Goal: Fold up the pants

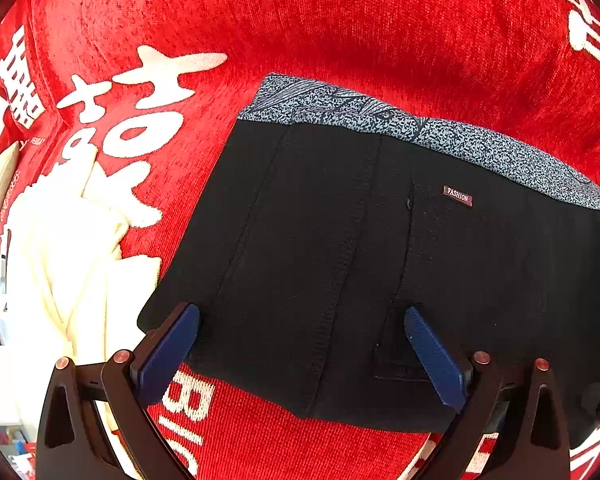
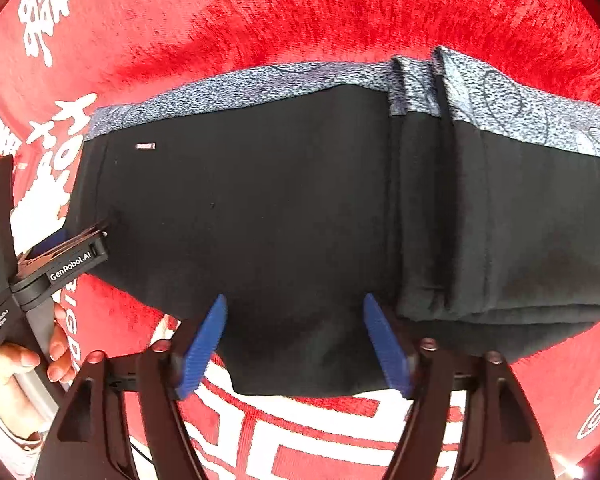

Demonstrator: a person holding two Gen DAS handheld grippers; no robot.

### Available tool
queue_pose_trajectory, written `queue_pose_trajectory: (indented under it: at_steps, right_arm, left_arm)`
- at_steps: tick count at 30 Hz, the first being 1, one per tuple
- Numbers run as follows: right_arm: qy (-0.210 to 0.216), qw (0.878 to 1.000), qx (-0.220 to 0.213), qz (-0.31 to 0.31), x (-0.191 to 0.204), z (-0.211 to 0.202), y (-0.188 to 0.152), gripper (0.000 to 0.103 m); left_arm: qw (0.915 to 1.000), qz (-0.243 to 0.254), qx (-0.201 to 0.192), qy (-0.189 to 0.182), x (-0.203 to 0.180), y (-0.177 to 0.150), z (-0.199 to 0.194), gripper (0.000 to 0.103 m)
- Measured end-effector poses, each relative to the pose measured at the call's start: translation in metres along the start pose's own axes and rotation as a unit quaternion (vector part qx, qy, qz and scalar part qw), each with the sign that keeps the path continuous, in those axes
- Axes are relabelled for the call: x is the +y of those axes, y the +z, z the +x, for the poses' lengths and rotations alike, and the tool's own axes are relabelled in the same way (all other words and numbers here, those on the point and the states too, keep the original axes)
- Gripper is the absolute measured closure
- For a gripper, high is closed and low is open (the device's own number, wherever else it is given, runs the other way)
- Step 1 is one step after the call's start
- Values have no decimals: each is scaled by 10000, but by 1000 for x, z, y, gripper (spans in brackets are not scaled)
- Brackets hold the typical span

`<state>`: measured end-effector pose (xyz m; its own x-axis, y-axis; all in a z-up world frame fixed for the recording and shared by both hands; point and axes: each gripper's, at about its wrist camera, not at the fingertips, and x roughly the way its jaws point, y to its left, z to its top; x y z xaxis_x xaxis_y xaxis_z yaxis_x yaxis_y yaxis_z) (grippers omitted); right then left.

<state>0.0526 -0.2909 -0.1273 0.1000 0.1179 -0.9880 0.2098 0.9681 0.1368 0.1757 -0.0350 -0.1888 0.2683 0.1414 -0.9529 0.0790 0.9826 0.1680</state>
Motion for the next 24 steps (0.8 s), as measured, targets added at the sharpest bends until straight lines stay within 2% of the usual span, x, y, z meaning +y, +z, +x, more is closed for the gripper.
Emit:
queue_pose_trajectory:
  at_steps: [3,9,15,19,22,24]
  right_arm:
    - [-155,9998,-13,-146,7,2,-1,25]
    - [-135,9998,-31,-169,9,3,-2,25]
    - [-214,9992,-88,-317,14,5,-5,23]
    - [-302,9987,-106,-402,20,4,-6,23]
    - [-375,9982,-115,-446,26,2,-6,23]
    - [-416,9976,-122,-542,29,4,-8,23]
  left_arm:
    - [10000,16,19,-13,0,1,0,1]
    - [9997,-33,70,-226,5,6,-12,1]
    - [9966,-599,40,-561,27,-11,-36,1]
    - [9891,-1087,119,-985,44,-29,-45,1]
    - [9810,-1249,180,-1472,47,-41,-46,1]
    - [9727,-1400,250,-1833,47,-46,-43,1]
